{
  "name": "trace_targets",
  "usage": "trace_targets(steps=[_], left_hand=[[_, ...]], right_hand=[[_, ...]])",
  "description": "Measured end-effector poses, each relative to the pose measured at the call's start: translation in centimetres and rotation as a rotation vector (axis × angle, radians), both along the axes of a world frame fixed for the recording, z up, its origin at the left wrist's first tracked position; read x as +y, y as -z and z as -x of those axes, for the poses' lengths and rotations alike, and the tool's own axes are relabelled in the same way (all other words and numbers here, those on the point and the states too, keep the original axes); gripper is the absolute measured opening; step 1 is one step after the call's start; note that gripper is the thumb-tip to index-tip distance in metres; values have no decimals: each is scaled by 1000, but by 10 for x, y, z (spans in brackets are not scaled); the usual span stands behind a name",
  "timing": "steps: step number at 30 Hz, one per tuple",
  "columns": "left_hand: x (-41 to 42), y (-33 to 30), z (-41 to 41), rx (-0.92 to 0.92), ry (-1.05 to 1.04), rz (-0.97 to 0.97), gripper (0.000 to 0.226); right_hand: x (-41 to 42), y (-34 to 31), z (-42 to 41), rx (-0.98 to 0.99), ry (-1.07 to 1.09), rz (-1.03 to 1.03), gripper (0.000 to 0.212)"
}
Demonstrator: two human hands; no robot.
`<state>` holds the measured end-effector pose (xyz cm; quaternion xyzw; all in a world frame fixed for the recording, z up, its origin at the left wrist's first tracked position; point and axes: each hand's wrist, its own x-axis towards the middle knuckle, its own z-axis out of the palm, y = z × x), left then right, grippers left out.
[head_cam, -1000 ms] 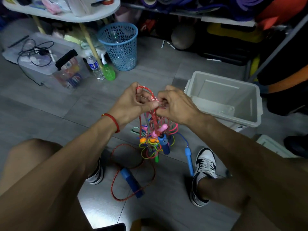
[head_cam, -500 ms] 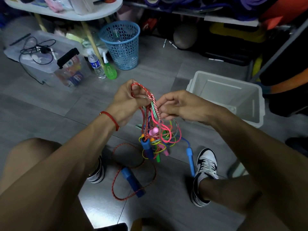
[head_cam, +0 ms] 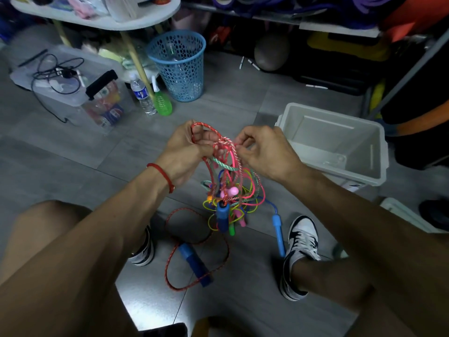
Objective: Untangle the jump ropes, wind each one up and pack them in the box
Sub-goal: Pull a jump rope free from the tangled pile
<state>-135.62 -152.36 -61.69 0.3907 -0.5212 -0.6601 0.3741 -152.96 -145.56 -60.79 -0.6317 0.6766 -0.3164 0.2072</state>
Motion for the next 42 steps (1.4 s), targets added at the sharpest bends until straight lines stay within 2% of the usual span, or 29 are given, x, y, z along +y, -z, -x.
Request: trace_targets(steps=[2,4,6,8,10,11,12,13,15,16,18,23,24,25,28,29,30,31,32,33,34,35,36,38,42], left_hand=[[-1,3,-1,-58,-3,2,50],[-4,7,-3,-126,0,-2,48],[-6,7,-6,-220,5,-3,48],[-7,8,-8,-255,8,-21,48],[-8,11,-8,-274,0,-7,49],[-8,11,-7,-291,-7,19,51],[-8,10,-6,-303,-16,50,53],[-8,9,-5,-309,-21,82,55],[-9,11,-3,-338,-26,139,56],[-9,14,-3,-361,-22,158,56],[-8,19,-2,-389,-14,169,56],[-10,25,-6,-396,55,161,52],[-10,26,-7,-425,71,175,49],[-11,29,-8,-445,93,187,46],[-9,36,-13,-591,193,230,53],[-7,36,-12,-630,219,247,53],[-5,36,-11,-658,259,278,52],[-1,34,-9,-685,303,315,49],[4,32,-6,-726,327,396,45],[7,33,-5,-757,308,428,39],[9,37,-4,-739,321,424,33],[12,39,-3,-703,329,349,31],[13,42,-3,-681,341,302,33],[19,43,-3,-668,354,252,40],[29,45,7,-514,297,102,48]], right_hand=[[-1,-3,4,99,15,89,5],[-4,-5,10,74,56,150,8],[-8,-6,15,-92,148,160,6],[-11,-11,19,-352,250,107,6],[-12,-20,22,-662,222,-32,13],[-11,-22,25,-717,160,-139,14],[-9,-24,29,-620,65,-248,17],[-7,-24,34,-384,-39,-348,23],[-6,-23,39,66,-165,-416,33],[-6,-23,41,175,-176,-414,34],[-4,-28,44,240,-173,-422,35],[0,-30,44,351,-377,-593,30],[1,-28,44,321,-392,-604,33],[2,-27,45,201,-392,-597,37],[9,-30,46,-431,-248,-501,32],[10,-32,44,-579,-196,-478,30],[9,-31,43,-631,-167,-463,30],[8,-29,40,-566,-165,-467,31],[6,-26,38,-375,-187,-492,33],[5,-24,36,-103,-228,-533,34],[4,-22,36,171,-268,-557,35],[4,-20,34,360,-289,-552,35],[5,-19,32,435,-280,-524,34],[7,-18,29,310,-208,-471,36],[9,-21,23,-326,-136,-436,34]])
